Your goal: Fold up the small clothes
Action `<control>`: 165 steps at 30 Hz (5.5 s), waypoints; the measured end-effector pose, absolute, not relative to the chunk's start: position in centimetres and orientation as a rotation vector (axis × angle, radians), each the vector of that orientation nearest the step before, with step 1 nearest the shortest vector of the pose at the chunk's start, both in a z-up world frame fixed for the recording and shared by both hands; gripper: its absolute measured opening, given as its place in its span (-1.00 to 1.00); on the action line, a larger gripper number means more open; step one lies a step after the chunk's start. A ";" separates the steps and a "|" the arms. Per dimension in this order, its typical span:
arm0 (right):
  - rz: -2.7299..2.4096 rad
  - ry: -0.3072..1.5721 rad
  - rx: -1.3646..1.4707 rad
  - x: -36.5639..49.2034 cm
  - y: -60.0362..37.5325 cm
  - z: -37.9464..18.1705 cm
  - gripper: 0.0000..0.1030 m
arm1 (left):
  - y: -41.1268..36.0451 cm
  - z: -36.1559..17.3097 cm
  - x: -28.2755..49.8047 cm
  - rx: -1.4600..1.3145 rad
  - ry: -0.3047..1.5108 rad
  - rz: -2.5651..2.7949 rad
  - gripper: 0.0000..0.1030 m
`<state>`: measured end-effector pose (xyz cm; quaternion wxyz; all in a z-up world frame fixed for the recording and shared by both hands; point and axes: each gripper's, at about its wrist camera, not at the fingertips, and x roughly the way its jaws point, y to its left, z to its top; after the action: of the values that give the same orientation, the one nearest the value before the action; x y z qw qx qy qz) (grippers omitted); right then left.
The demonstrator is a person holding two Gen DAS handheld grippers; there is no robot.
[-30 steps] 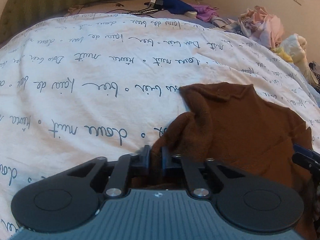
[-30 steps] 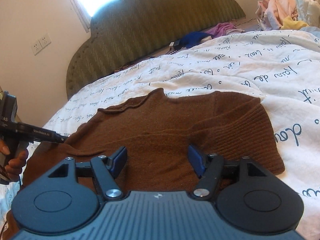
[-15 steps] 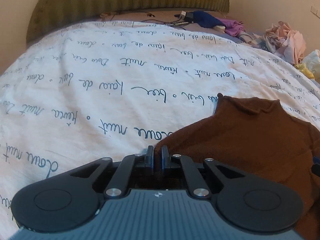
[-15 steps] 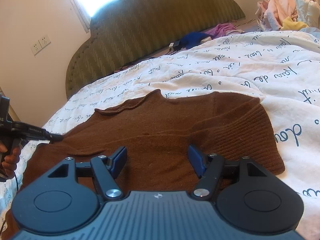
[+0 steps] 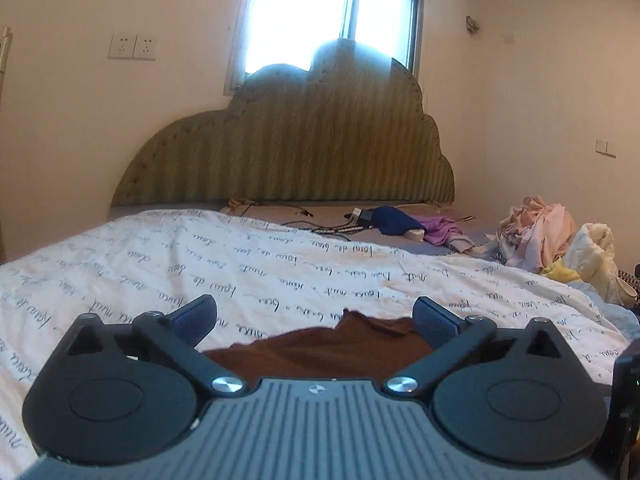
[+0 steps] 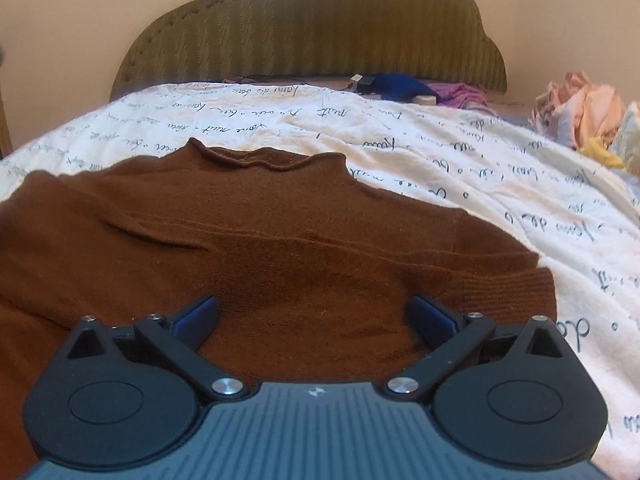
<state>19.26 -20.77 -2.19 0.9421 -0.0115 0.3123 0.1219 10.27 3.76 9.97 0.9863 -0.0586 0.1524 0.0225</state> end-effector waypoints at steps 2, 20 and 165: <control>0.252 0.636 -0.016 19.2 -20.8 -2.1 1.00 | 4.3 9.6 8.3 -0.145 0.318 0.085 0.98; 0.246 0.636 -0.034 19.1 -20.3 -2.1 1.00 | 7.5 7.6 2.7 -0.148 0.427 0.304 0.99; 0.178 0.742 -0.008 -8.2 -19.1 -1.1 1.00 | -0.1 1.5 -10.4 0.081 0.763 -0.099 1.00</control>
<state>-8.21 -19.14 -1.14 0.9280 -0.0039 0.3623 0.0868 -10.42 -0.11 1.54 0.9261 0.0395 0.3721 -0.0482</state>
